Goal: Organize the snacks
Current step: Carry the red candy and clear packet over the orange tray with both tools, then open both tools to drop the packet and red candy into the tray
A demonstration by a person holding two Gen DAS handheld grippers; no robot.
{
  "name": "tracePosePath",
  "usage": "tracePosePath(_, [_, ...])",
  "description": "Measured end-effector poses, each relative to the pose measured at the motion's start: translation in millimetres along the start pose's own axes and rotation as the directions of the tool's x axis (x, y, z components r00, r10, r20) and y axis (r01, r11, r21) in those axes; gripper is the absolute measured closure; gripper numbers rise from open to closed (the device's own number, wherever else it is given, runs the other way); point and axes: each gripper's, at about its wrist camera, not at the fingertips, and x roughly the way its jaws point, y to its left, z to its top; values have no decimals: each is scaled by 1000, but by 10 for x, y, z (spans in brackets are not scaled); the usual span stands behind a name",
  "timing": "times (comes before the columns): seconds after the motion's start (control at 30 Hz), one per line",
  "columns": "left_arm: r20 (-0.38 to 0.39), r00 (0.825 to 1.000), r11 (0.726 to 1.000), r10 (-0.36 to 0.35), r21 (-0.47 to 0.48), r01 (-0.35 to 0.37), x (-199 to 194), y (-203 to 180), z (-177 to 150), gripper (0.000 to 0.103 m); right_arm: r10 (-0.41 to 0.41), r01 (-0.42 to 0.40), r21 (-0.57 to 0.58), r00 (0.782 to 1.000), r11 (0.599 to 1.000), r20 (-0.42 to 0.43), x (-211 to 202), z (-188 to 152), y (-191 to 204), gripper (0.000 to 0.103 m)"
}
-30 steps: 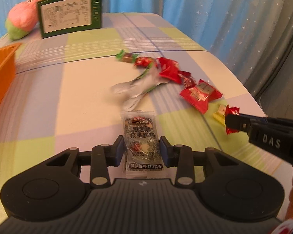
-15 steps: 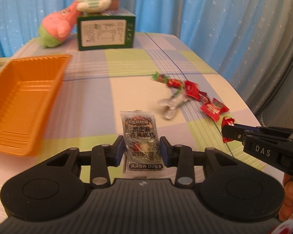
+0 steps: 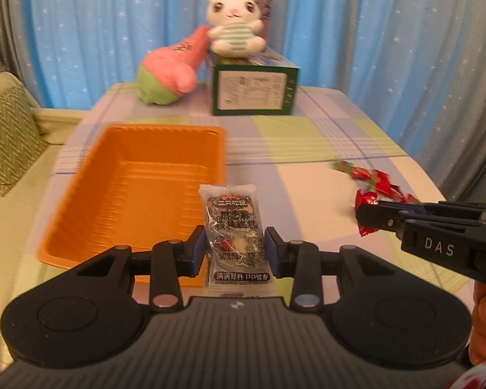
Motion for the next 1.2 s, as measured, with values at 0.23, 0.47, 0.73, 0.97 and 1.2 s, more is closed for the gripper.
tracePosePath(0.23, [-3,999,998,53,-17,-53,27,570,105,68,83,-83,-13,996,996,-28,395,166,462,88])
tracePosePath(0.47, [-30,997,997,70,-38,-72,269,1035,164,68,133,-134,-14,989,991,-63,784,278,744,88])
tracePosePath(0.73, [-62,996,997,62,-41,-65,536,1258,188,68,138,-139,1,986,990,-93,1056,294,820,88])
tracePosePath(0.97, [-77,994,997,74,-23,-76,671,1274,175,63,137,-137,5,984,991,-110,1157,278,837,88])
tracePosePath(1.2, [-47,996,993,81,-78,-84,507,1388,153,63,141,-141,8,983,990,-118,1188,290,831,88])
